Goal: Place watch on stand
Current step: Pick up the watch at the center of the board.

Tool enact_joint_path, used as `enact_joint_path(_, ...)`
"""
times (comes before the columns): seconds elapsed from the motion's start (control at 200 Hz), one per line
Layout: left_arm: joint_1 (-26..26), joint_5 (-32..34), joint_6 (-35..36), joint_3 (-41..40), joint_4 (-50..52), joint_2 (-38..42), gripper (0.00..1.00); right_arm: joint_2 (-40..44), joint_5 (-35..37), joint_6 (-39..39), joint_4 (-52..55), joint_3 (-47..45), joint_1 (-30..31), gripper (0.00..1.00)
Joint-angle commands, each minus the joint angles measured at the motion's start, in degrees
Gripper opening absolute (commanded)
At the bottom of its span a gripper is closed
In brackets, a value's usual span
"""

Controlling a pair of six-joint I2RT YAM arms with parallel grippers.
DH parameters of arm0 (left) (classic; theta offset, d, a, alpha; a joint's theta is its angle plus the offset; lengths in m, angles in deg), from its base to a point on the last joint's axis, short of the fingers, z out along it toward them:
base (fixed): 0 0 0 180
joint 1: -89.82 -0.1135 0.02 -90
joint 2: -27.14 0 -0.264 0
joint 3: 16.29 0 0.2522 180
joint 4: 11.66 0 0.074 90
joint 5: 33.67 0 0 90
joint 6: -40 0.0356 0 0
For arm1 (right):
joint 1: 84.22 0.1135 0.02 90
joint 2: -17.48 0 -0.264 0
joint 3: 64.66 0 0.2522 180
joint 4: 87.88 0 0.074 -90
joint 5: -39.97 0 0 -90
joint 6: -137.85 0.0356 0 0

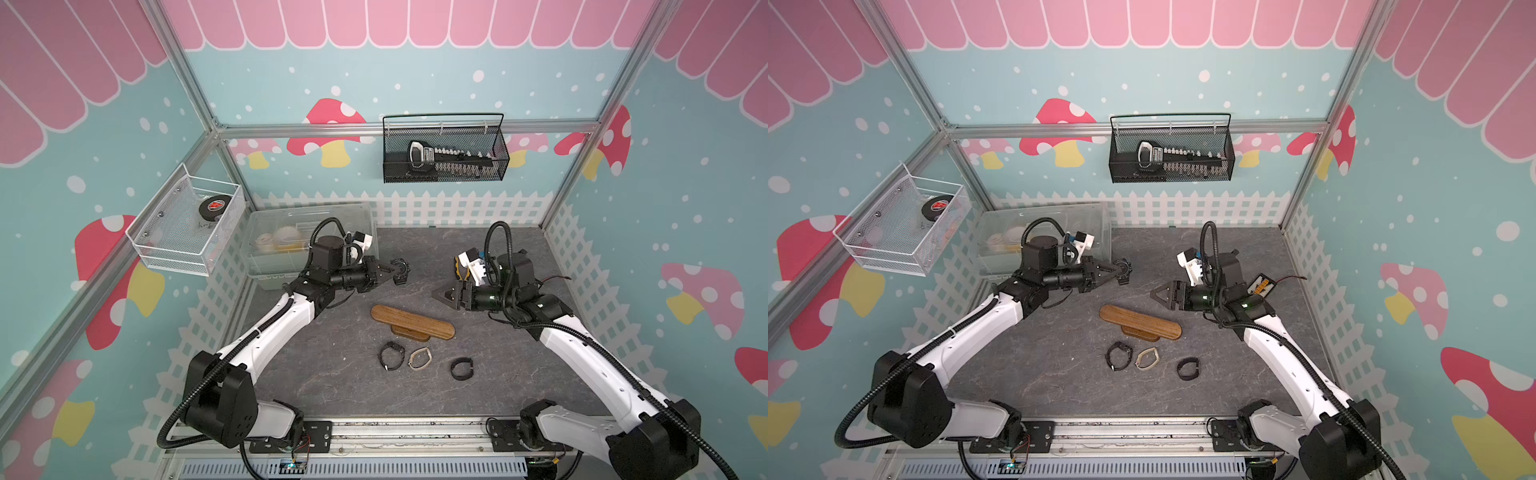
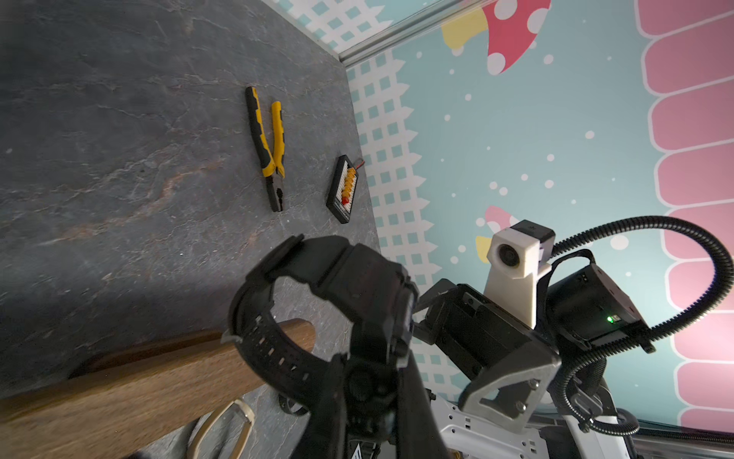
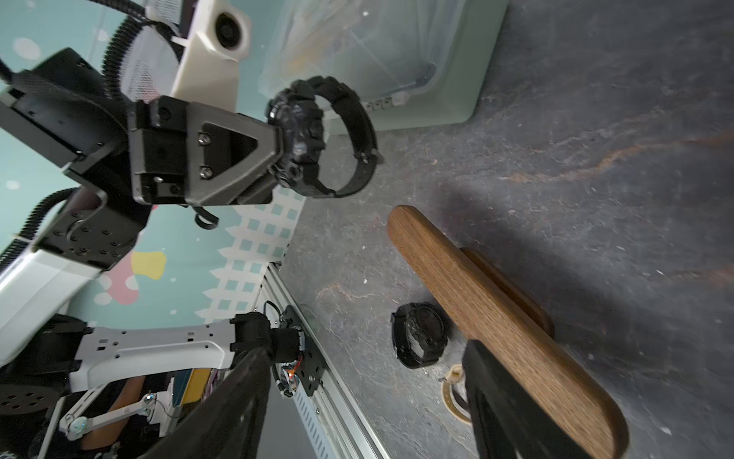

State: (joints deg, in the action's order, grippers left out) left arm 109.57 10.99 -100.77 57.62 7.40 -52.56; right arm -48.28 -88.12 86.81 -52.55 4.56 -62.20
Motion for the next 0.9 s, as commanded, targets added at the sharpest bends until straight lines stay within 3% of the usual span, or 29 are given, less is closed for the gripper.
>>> enact_joint_path(0.0,-1.45,-2.27,1.38,-2.22,0.97,2.84,0.0,-0.31,5.83,-4.39,8.34,-0.64,0.13,0.75)
enact_joint_path(0.315,-3.18,5.23,15.05,-4.09,14.16,7.27,0.0,-2.18,13.24,-6.61,14.61,-4.53,0.13,0.73)
enact_joint_path(0.57,-7.64,2.35,14.81,-9.38,13.23,4.15,0.0,-2.19,15.34,-7.31,15.64,-6.54,0.08,0.72)
enact_joint_path(0.896,-8.06,2.14,14.55,-11.35,11.14,0.9,0.0,-2.0,16.56,-8.2,17.23,-7.68,0.13,0.72)
